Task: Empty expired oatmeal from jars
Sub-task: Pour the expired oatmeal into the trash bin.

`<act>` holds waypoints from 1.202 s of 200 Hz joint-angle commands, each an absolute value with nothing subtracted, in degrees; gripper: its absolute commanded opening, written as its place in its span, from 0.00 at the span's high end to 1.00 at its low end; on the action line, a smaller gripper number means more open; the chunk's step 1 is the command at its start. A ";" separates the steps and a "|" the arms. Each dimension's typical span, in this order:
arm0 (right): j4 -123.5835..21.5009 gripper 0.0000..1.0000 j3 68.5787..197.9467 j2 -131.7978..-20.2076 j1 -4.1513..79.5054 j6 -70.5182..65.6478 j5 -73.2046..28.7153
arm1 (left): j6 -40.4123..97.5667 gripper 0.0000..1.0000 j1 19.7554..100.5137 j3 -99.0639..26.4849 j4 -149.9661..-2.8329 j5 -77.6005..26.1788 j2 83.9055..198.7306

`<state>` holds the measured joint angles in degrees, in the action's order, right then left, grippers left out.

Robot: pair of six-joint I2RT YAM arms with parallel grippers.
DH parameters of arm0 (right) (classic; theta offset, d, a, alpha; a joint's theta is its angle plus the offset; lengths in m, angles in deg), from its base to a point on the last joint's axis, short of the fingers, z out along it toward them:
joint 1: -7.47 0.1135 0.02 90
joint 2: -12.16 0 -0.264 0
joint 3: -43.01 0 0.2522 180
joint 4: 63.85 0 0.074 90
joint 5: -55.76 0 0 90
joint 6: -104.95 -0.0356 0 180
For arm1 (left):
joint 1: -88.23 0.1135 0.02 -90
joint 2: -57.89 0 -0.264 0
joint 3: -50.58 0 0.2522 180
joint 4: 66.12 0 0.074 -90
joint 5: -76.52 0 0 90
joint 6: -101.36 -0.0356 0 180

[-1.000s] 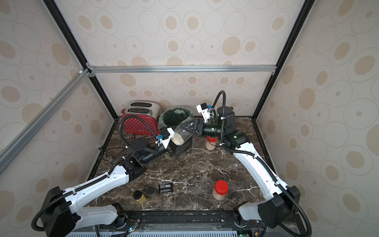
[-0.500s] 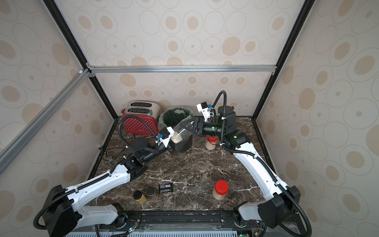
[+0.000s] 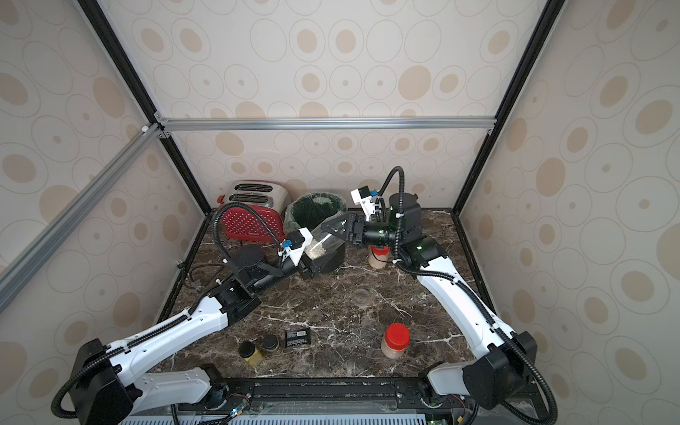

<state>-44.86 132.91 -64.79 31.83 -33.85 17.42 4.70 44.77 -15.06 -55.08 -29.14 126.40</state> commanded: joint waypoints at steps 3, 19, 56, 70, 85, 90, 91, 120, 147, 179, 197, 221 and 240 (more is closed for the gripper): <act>-44.03 0.07 131.03 -62.40 31.64 -30.14 16.71 | 7.24 1.00 44.65 -18.21 -59.11 -26.76 123.70; -42.31 0.02 129.51 -61.26 31.72 -28.34 16.60 | 8.20 1.00 44.72 -17.91 -60.52 -24.99 123.01; -35.56 0.01 127.78 -58.46 31.64 -23.83 15.46 | 9.57 1.00 44.66 -17.44 -61.08 -22.81 122.89; -31.07 0.01 128.04 -57.25 31.62 -20.54 14.12 | 11.14 1.00 44.71 -19.56 -64.85 -20.92 123.39; -25.56 0.02 129.16 -55.86 31.69 -15.51 12.46 | 12.68 1.00 44.72 -24.18 -73.50 -16.54 124.40; -23.68 0.04 129.86 -55.61 31.65 -13.74 12.00 | 12.88 1.00 44.66 -25.89 -76.26 -15.10 124.67; -23.13 0.04 130.06 -55.61 31.65 -13.28 11.91 | 13.00 1.00 44.69 -26.22 -76.93 -14.82 124.68; -16.88 0.04 133.36 -54.38 31.70 -4.45 2.80 | 13.89 1.00 45.20 -36.51 -92.07 -8.46 126.92; -15.48 0.04 136.33 -56.65 31.61 0.57 -6.56 | 16.28 1.00 46.49 -46.58 -103.60 -7.93 132.22; -17.67 0.03 140.53 -61.88 31.56 6.71 -9.14 | 22.79 1.00 47.62 -66.86 -125.96 -10.80 144.87; -20.40 0.02 141.96 -64.19 31.63 9.35 -9.31 | 25.66 1.00 47.71 -73.62 -132.78 -10.37 149.11; -23.31 0.01 142.22 -66.25 31.60 13.72 -10.11 | 28.66 1.00 48.04 -79.67 -138.30 -8.22 152.97; -24.20 0.01 142.26 -67.65 31.62 17.42 -11.67 | 30.13 1.00 48.71 -82.04 -139.98 -7.23 154.90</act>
